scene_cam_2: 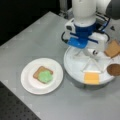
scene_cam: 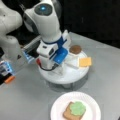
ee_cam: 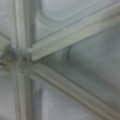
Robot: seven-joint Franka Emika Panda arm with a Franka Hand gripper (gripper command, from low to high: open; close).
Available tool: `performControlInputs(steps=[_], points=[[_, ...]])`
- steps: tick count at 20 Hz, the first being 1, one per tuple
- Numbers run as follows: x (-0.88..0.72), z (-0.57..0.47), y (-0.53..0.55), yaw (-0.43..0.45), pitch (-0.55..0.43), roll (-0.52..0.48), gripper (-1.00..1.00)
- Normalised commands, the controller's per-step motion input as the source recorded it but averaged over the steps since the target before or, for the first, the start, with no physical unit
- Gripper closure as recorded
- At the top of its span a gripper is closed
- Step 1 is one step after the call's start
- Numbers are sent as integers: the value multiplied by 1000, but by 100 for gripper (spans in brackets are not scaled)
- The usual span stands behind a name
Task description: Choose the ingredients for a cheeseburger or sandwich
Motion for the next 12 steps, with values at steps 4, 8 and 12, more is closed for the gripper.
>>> performControlInputs(steps=[4,8,12], points=[[-171,-161,192,-213,-190,52,-100],[-151,-122,228,-200,-160,0,-100],[-154,-89,254,-166,-145,-16,-100]])
